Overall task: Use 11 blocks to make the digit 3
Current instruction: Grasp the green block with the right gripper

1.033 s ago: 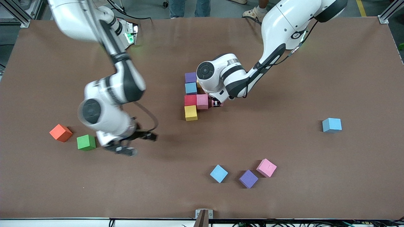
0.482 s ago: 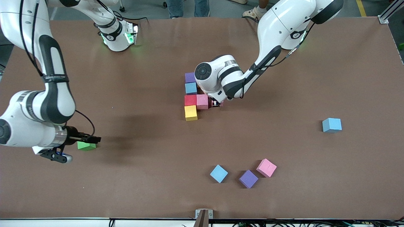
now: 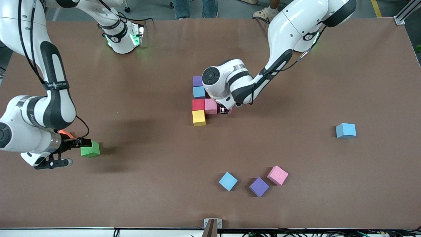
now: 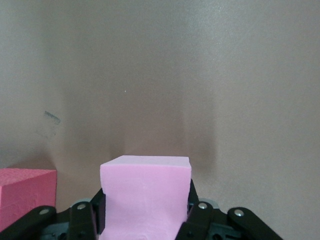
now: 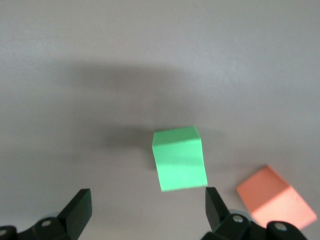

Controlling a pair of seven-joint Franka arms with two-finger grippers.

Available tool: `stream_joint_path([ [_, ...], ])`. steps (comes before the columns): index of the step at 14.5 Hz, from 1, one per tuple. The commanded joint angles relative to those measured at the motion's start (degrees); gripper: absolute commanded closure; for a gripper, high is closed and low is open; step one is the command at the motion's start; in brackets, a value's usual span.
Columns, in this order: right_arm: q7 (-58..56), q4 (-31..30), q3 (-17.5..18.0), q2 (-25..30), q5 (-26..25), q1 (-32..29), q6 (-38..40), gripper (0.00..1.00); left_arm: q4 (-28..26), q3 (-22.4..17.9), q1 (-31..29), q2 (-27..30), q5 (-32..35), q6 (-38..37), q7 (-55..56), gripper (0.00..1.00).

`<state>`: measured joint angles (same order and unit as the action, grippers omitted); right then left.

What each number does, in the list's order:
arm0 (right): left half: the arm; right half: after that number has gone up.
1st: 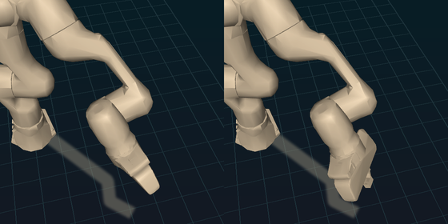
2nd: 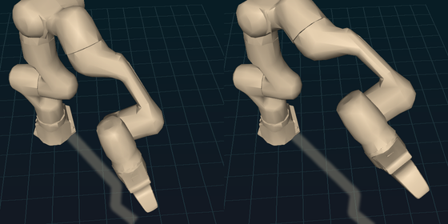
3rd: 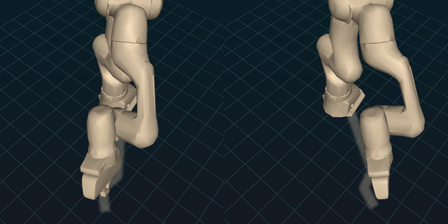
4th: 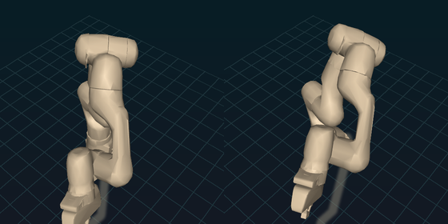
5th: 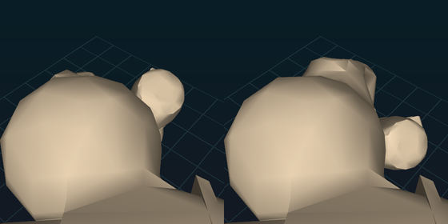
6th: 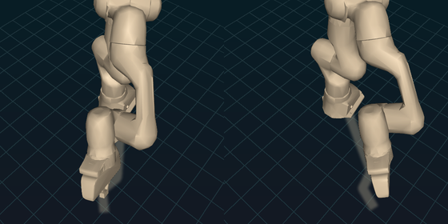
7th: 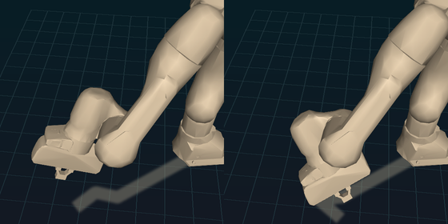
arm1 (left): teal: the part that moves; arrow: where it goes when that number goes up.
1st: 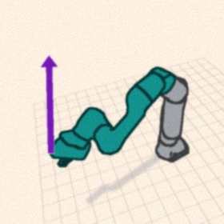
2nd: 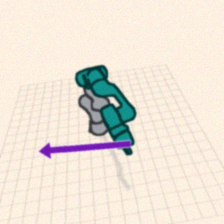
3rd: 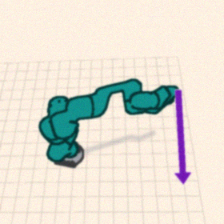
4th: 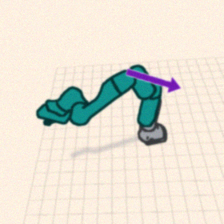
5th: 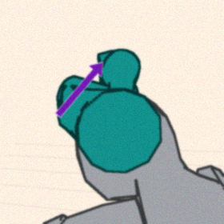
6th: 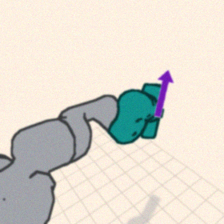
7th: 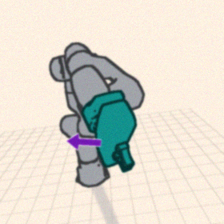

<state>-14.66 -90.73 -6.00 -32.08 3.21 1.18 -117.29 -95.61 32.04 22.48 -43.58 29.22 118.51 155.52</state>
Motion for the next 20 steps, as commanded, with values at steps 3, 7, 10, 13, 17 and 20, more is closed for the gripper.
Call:
stream_joint_path([
  [3,-7.55,-7.27,0.46,-0.17,-1.19,-1.0,-10.84,0.0,1.92,-0.49,1.87,-1.51,1.63,0.41,3.21,0.91],
  [7,-8.81,-7.18,0.46,-1.14,-1.19,-1.45,-10.94,0.0,1.92,-0.49,1.87,-1.6,1.63,0.5,3.3,0.91],
  [10,-8.99,-7.18,0.46,-1.58,-1.36,-1.8,-10.85,0.0,2.01,-0.49,1.96,-1.6,1.63,0.5,3.3,0.91],
  [13,-9.07,-7.1,0.46,-2.28,-1.54,-2.15,-11.2,0.0,2.01,-0.49,1.96,-1.68,1.37,0.5,3.38,0.91],
  [17,-11.01,-7.1,0.46,-3.25,-1.45,-2.76,-12.43,0.0,2.01,-0.49,1.96,-1.95,1.55,0.5,5.14,0.91],
  [20,-11.01,-6.66,0.46,-4.48,-1.45,-2.68,-12.52,0.0,2.09,-0.49,2.39,-1.95,1.46,0.41,5.14,0.91],
])
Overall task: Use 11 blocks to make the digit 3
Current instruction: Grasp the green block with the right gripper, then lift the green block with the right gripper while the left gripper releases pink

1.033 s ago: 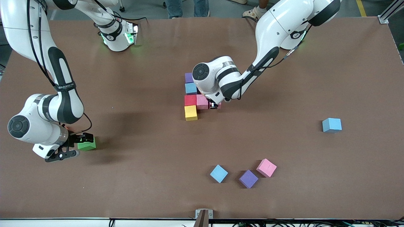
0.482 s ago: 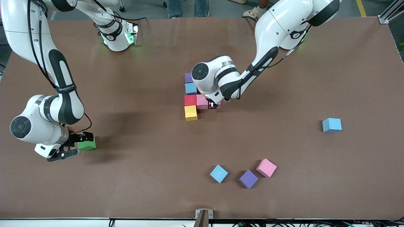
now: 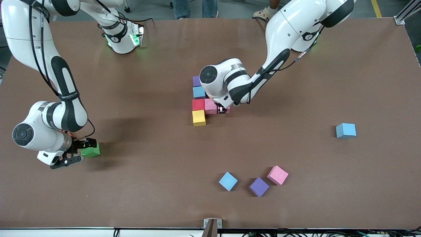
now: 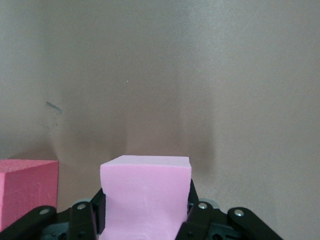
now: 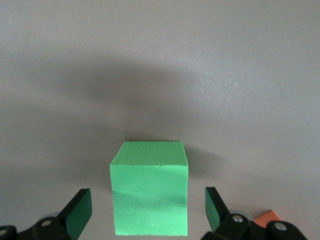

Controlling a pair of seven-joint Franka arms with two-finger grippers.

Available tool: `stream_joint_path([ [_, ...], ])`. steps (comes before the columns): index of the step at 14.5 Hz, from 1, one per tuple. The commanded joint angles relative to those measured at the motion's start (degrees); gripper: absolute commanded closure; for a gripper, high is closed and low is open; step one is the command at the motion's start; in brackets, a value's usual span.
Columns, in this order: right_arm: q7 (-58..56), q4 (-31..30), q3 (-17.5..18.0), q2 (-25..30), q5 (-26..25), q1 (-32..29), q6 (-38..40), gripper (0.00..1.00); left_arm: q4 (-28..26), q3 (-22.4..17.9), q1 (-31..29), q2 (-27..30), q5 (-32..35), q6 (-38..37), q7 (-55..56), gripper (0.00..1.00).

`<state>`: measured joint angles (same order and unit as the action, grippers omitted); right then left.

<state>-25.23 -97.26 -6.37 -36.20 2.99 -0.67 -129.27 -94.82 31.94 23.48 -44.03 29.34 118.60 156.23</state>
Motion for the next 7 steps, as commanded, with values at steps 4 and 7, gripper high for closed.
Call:
stream_joint_path([
  [4,-0.78,-0.12,0.83,-0.98,-1.05,-0.82,-0.55,0.0,1.31,-0.38,1.48,-1.58,1.42,0.41,4.43,0.91],
  [7,-1.31,-0.12,0.83,-1.16,-1.05,-0.73,-0.55,0.0,1.66,-0.38,1.75,-1.67,1.42,0.41,4.43,0.91],
])
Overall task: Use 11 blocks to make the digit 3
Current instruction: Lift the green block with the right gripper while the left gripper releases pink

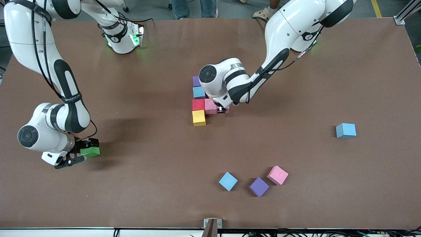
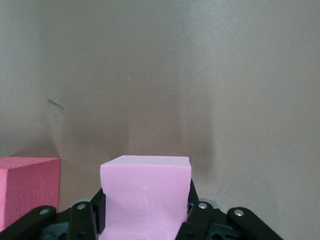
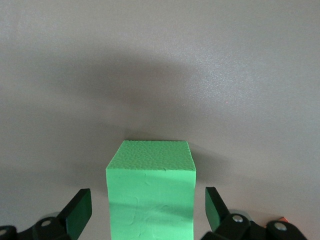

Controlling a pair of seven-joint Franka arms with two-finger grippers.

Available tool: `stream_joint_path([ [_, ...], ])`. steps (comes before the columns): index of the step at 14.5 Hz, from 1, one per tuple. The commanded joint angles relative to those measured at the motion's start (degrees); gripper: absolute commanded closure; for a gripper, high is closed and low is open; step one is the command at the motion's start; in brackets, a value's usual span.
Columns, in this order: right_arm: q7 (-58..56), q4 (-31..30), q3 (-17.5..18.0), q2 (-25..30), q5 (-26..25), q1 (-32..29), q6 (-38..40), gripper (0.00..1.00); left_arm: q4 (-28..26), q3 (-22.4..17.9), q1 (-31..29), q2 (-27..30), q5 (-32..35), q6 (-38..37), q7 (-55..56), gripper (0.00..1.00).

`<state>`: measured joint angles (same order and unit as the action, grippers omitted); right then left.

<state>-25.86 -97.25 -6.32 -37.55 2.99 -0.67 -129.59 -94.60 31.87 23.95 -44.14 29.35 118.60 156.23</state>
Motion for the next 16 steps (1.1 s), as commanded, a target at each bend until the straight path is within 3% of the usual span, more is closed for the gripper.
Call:
stream_joint_path([
  [1,-0.42,0.04,0.78,0.02,-1.05,-0.56,-0.23,0.0,1.44,-0.31,1.27,-1.56,1.42,0.4,4.43,0.91],
  [3,-0.5,0.49,0.78,-0.77,-1.23,-0.47,-0.23,0.06,1.53,-0.31,1.18,-1.65,1.33,0.4,4.78,0.91],
  [7,-0.77,0.49,0.78,-1.03,-1.49,-0.29,-0.23,0.33,1.44,-1.72,1.71,-1.83,1.42,0.4,4.87,0.9],
  [8,-0.68,0.49,0.78,-1.03,-1.41,-0.21,-0.23,0.44,1.44,-1.81,1.88,-1.74,1.5,0.4,4.78,0.8],
  [10,0.46,0.57,0.78,-0.68,-0.18,-0.03,0.03,0.56,1.53,-1.9,2.06,-1.65,1.42,0.32,4.69,0.0],
  [13,0.38,1.89,0.87,-0.16,1.75,0.93,0.65,0.59,3.37,-1.72,1.71,-0.78,1.42,-0.47,4.34,0.0],
  [16,0.46,4.25,0.87,0.46,2.81,5.66,0.65,0.57,3.55,-0.85,1.36,2.38,0.98,-2.32,3.73,0.0],
])
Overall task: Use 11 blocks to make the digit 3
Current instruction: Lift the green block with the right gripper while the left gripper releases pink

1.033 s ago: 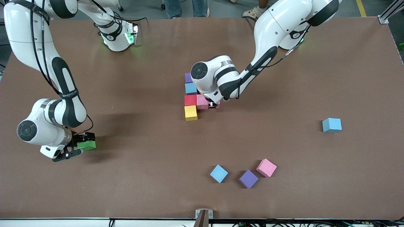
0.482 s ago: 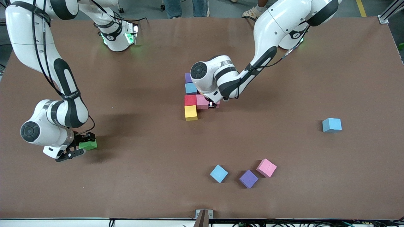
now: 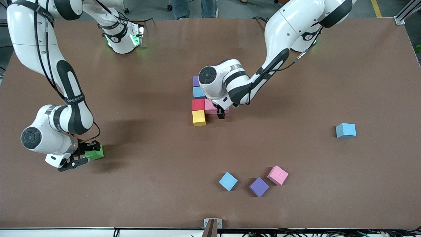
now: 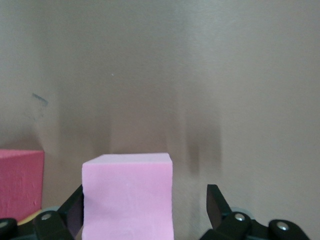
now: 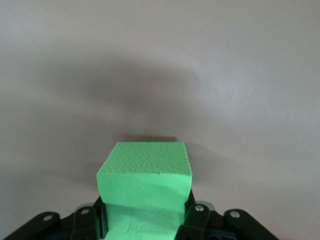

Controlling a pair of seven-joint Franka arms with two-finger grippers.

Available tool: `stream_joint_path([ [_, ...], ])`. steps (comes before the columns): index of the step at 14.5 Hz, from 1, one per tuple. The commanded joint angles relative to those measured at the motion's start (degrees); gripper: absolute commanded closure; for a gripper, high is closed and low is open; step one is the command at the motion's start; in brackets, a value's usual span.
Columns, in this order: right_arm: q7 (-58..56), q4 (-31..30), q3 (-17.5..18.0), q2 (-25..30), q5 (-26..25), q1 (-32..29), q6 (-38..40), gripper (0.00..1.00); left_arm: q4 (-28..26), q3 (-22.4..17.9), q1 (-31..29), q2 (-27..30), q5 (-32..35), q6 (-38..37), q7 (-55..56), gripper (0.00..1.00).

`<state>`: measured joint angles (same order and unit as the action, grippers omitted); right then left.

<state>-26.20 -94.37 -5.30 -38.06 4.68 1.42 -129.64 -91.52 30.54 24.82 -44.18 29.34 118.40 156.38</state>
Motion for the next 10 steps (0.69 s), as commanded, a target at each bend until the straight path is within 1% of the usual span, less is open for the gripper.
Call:
stream_joint_path([
  [1,1.58,2.25,-0.15,0.97,1.56,6.2,0.71,0.58,0.46,1.01,0.15,3.47,0.98,-3.16,2.62,0.0],
  [2,4.37,2.95,-0.15,0.88,2.87,8.58,0.71,0.58,0.46,1.63,-0.12,4.7,0.54,-4.05,0.35,0.0],
  [3,9.88,3.22,-0.24,0.79,4.01,11.65,0.88,0.58,0.46,1.63,-0.12,5.58,-0.16,-4.32,-1.41,0.0],
  [4,15.16,4.35,-0.33,0.53,3.94,14.37,1.58,0.59,0.46,1.72,-0.12,5.94,-0.6,-4.93,-2.39,0.0],
  [5,20.87,6.02,-0.33,0.18,4.02,17.36,3.15,0.62,0.46,1.81,-0.12,6.21,-0.78,-5.63,-2.74,0.0],
  [7,32.56,9.71,-0.33,-1.4,4.11,21.77,7.98,0.64,0.46,2.24,-0.21,6.64,-0.87,-7.38,-4.93,0.0],
  [9,39.96,12.26,-0.33,-2.28,4.46,24.76,11.59,0.67,0.29,2.33,-2.21,8.22,-2.44,-9.58,-11.93,0.0],
  [10,42.08,12.62,-0.24,-2.63,4.81,25.9,11.78,0.68,0.11,2.42,-3.62,8.84,-3.14,-10.2,-16.59,0.0],
])
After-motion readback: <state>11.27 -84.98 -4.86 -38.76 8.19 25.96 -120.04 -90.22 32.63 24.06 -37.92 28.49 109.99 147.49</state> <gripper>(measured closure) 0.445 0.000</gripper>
